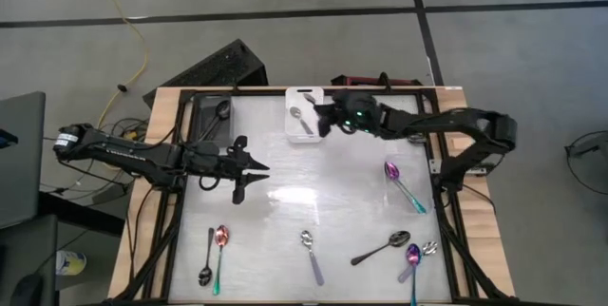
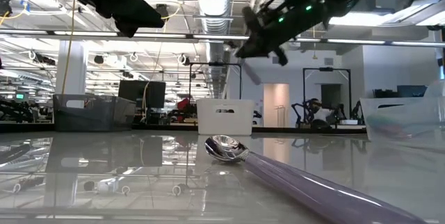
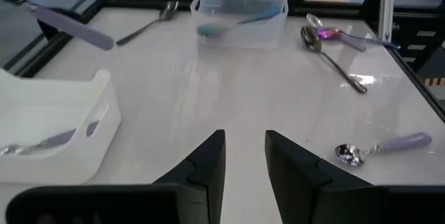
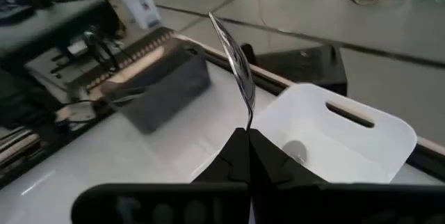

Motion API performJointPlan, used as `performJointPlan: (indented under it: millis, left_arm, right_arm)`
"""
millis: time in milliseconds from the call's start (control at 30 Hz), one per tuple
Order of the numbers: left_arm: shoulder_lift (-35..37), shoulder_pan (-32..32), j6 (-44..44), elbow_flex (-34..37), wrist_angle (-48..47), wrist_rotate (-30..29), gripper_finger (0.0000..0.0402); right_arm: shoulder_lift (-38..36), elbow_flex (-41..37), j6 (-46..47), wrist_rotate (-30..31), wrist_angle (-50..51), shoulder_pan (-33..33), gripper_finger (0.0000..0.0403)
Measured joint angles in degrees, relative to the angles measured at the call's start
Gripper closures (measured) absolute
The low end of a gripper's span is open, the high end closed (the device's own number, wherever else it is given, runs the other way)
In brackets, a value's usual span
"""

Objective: Sort silverware by color (type)
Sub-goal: Put the purple spoon into the white bin

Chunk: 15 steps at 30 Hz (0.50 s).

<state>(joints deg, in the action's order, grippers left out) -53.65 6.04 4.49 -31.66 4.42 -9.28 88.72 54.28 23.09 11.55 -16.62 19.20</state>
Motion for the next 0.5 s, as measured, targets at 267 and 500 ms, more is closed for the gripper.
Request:
performJointPlan:
  millis: [267, 500]
  left_arm:
    - [0.0, 0.47, 1.0, 0.0, -1.09, 0.43, 0.0314]
    - [0.0, 1.04, 0.76, 0.02, -2.8, 0.38, 0.0314]
  right_arm:
    - [14.46, 11.54, 6.75, -1.84, 1.88, 2.46, 0.0388]
    - [20.09, 15.72, 7.39, -1.69, 7.96, 3.56, 0.0379]
